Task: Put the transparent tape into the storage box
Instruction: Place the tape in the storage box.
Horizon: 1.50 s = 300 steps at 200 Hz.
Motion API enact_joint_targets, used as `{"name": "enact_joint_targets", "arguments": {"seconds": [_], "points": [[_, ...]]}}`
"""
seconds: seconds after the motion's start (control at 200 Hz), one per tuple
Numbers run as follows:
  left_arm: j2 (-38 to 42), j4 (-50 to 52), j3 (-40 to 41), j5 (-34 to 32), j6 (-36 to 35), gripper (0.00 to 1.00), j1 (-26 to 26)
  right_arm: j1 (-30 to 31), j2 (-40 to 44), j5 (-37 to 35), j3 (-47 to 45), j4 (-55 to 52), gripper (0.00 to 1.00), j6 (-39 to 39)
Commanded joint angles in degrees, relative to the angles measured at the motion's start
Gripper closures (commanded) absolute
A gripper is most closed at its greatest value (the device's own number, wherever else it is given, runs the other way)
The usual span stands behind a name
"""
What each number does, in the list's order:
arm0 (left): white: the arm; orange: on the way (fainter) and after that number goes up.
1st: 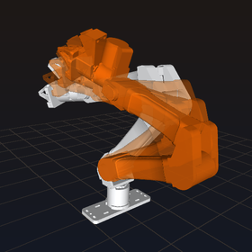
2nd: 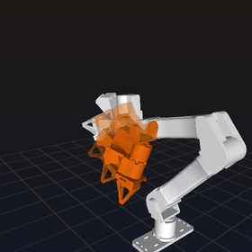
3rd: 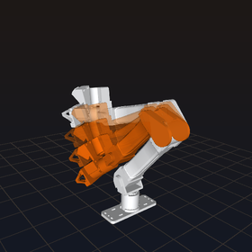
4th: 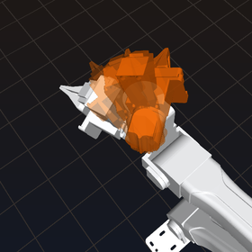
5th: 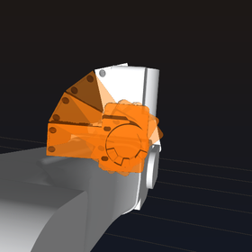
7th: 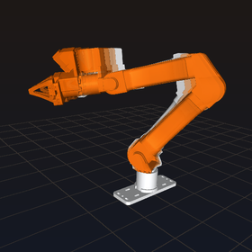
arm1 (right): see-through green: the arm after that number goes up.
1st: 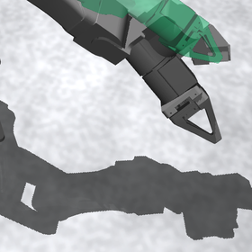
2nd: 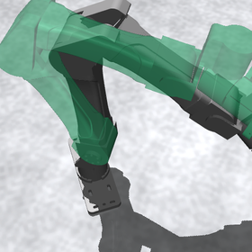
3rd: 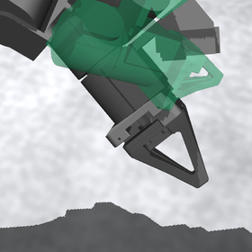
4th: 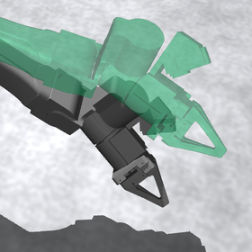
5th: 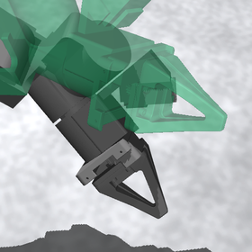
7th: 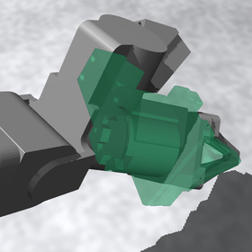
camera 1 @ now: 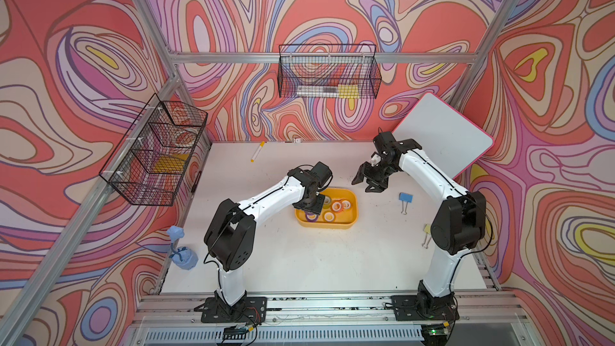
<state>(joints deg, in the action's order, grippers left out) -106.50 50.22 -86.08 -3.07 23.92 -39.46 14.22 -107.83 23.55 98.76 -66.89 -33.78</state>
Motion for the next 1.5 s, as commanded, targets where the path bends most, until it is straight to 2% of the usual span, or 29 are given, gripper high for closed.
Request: {"name": "enact_joint_targets", "arguments": {"seconds": [0.0, 0.691, 0.967, 1.197, 1.342, 1.497], "points": [[-1.43, -1.34, 0.89, 0.26, 0.23, 0.49, -0.26, -0.43, 1.05, -0.7, 0.18, -0.51, 0.39, -0.22], [-7.46, -5.2, 1.97, 0.94, -1.13, 0.48, -0.22, -0.58, 0.81, -1.67, 1.3, -2.1, 0.39, -0.9], [-8.3, -4.45, 1.54, -0.7, -1.35, 0.37, -0.11, -0.56, 1.34, -1.8, 1.38, -2.01, 0.39, -1.24], [-3.72, -0.11, -2.69, -2.82, -2.3, 0.34, -0.07, -0.53, 1.48, -2.96, 1.37, -1.41, 0.39, -0.65], [0.94, 3.57, -5.55, -2.67, -1.27, 0.33, 1.83, -0.55, 1.32, -3.62, 1.12, -0.7, 0.42, 0.02], [6.9, 4.29, -5.18, -1.6, -0.15, 0.23, 5.13, -0.59, 2.41, -5.88, 0.24, 0.86, 0.45, 2.32]]}}
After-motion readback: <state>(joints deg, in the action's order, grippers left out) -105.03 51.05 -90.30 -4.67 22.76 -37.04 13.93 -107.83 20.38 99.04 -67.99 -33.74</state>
